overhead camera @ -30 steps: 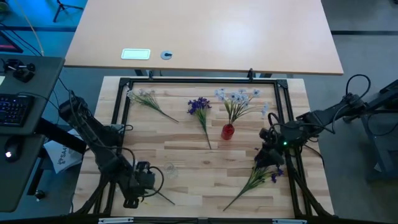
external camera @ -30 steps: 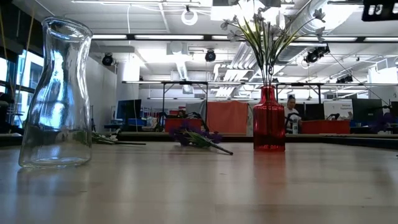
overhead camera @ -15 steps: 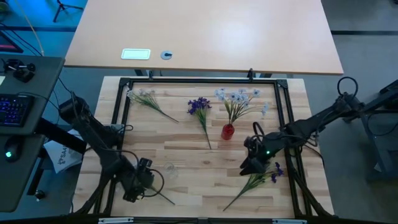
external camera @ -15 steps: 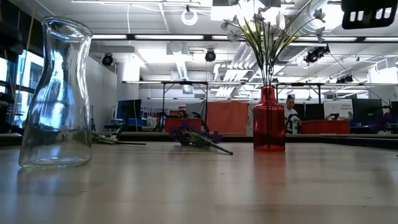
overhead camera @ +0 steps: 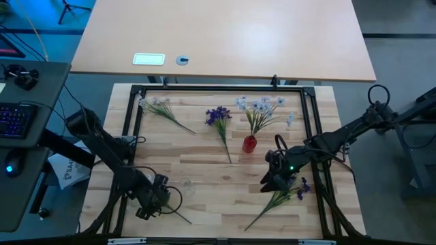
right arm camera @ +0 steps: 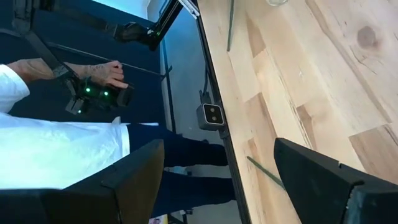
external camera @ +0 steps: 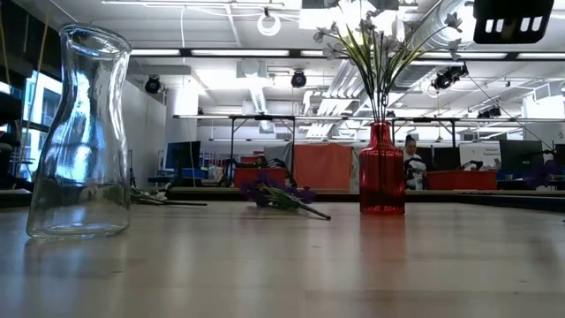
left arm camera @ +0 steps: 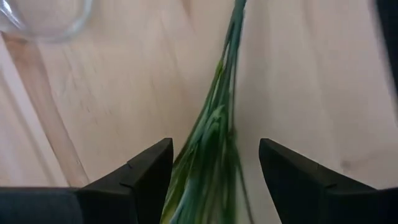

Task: Sort flowers into vase by color
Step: Put the bottom white flowers into the red vase

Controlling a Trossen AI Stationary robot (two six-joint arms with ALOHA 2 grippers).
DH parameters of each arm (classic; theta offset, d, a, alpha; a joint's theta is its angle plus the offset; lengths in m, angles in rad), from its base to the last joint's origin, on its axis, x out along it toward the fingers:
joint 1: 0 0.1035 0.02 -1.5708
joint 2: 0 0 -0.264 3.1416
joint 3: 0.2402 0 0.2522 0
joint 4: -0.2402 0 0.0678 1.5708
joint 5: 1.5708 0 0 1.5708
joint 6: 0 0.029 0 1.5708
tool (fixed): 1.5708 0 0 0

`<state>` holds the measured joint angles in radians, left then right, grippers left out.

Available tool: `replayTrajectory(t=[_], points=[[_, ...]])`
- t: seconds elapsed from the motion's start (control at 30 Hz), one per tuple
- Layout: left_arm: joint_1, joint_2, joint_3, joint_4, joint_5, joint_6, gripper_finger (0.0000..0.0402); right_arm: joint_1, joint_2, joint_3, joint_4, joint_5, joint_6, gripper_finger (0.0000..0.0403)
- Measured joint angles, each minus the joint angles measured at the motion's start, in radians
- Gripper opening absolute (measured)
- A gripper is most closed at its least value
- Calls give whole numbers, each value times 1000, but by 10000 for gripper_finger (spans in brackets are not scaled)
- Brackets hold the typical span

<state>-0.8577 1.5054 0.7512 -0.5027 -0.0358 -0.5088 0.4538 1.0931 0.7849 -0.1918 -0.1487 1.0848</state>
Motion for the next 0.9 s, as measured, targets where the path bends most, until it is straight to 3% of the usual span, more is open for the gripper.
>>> replayTrajectory(t=[0.33,0.43,0.63,0.9], points=[[0,123,13,5,-18,-14,225,0,0,0,-6,0,-39,300],[2,121,31,-29,-20,-51,193,0,0,0,-5,-9,-37,300],[13,-30,52,-80,98,-214,24,0,-1,0,64,-28,-17,300],[19,-377,129,-74,181,-356,5,-37,-1,0,380,48,-55,300]])
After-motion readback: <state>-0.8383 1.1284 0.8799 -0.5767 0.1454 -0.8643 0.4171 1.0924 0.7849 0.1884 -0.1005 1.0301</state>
